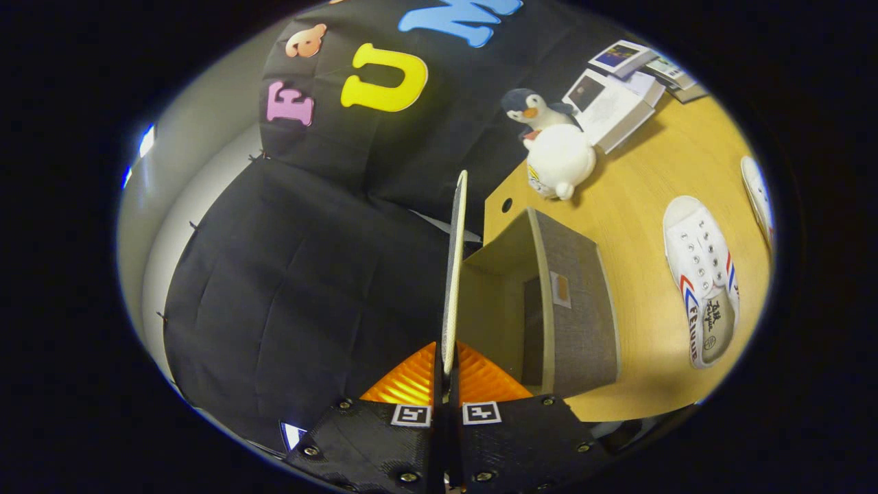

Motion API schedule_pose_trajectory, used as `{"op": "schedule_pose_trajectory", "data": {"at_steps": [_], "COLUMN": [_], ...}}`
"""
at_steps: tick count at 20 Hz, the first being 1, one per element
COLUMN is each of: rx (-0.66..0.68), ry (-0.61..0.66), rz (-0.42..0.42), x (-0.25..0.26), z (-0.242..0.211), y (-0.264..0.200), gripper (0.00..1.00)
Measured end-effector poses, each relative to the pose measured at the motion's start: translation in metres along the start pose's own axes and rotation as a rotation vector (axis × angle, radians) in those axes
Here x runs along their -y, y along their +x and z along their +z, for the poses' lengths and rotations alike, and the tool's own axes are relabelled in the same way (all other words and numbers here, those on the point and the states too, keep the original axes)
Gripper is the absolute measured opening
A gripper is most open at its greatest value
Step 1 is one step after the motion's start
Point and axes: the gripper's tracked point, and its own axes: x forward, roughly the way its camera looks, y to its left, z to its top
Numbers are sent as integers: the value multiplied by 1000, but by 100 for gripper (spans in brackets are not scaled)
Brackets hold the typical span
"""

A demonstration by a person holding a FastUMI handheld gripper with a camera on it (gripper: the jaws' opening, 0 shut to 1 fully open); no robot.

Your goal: Open the storage box then place both shoes into the box .Put the left shoe in first, then the right shoe, with the right side of both shoes facing outward in a uniform manner.

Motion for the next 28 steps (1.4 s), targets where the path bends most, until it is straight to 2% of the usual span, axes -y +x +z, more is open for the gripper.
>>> {"op": "schedule_pose_trajectory", "data": {"at_steps": [5,14,15,18,19,20,21,22,23,24,25,26,27,28], "rx": [-19,-51,-54,-78,-97,-115,-127,-133,-133,-132,-128,-122,-111,-97], "ry": [-129,-241,-265,-362,-390,-420,-444,-464,-483,-501,-515,-528,-536,-544], "rz": [19,34,34,39,49,52,60,63,63,60,55,46,34,20], "x": [-55,-110,-117,-130,-133,-137,-139,-141,-142,-143,-142,-139,-135,-131], "z": [-2,-25,-30,-47,-56,-65,-71,-74,-76,-76,-76,-73,-71,-65], "y": [18,73,80,101,106,112,117,122,126,128,130,132,131,128], "gripper": [2,3,6,6,13,12,19,21,39,48,73,87,97,96]}}
